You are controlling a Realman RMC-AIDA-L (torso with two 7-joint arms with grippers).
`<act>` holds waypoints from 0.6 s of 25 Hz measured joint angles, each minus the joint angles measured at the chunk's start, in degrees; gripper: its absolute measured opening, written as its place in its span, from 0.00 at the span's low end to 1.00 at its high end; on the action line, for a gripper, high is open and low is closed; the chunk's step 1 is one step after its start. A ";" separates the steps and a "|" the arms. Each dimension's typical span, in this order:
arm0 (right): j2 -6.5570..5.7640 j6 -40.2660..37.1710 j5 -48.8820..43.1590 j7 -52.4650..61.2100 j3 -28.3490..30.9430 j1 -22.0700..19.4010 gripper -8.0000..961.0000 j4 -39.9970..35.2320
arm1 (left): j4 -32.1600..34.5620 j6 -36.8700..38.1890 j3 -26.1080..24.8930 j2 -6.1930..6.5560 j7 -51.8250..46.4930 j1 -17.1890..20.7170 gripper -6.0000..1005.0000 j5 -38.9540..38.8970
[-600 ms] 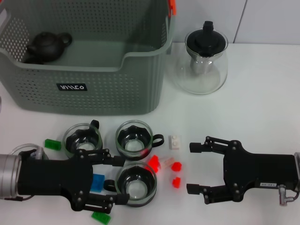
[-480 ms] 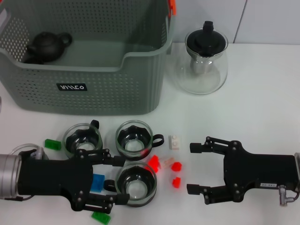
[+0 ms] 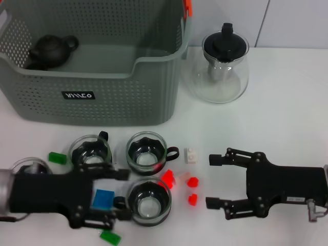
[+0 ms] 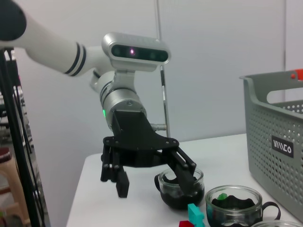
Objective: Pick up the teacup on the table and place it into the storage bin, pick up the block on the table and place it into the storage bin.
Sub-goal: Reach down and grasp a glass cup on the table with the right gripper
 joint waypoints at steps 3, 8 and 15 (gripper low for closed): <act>-0.30 -0.23 0.53 6.18 1.55 0.39 0.98 -0.43 | 0.23 2.40 -5.56 1.22 -2.09 1.11 0.82 0.06; -0.42 -0.31 -0.84 13.17 1.69 1.83 0.98 -4.02 | 4.35 6.25 -13.16 1.72 -2.46 4.31 0.81 2.51; 0.01 -0.37 -4.65 31.55 -13.07 5.99 0.92 -20.22 | 7.73 7.79 -20.57 1.75 -5.01 7.29 0.80 3.31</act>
